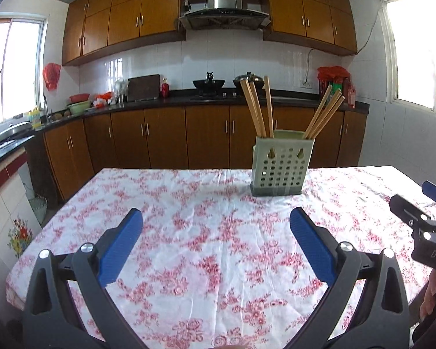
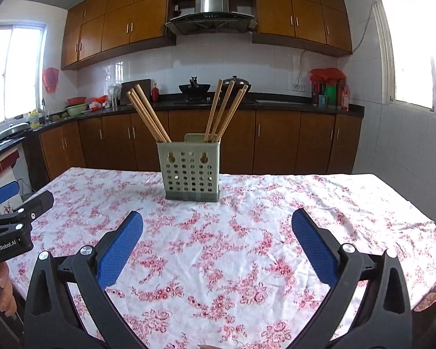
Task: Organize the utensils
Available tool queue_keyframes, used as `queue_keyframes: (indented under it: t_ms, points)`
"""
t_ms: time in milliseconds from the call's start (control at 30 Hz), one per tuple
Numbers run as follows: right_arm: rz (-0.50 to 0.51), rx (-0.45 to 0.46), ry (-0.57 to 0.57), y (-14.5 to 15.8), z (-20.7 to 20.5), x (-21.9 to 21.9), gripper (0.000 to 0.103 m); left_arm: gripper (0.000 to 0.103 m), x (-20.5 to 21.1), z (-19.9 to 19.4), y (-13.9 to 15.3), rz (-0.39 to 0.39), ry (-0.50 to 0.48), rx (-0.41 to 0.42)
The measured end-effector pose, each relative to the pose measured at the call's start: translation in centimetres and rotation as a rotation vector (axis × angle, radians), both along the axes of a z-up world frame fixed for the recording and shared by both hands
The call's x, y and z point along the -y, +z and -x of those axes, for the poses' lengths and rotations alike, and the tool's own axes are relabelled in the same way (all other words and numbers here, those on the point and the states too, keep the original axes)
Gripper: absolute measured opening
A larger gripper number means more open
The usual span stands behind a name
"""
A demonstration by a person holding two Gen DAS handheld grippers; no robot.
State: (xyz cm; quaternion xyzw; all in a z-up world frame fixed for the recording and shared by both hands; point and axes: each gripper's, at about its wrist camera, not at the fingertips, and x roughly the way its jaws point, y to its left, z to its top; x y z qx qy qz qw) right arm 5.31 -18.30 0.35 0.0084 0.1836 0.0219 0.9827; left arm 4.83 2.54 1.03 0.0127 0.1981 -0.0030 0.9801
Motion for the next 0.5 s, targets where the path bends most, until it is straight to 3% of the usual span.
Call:
queue_keyframes:
  t_ms: [500]
  points:
    - [-0.011,-0.051,-0.025,-1.7,0.3,0.0,0.101,0.099,0.7,0.4,-1.3,-0.017,-0.014,-0.021]
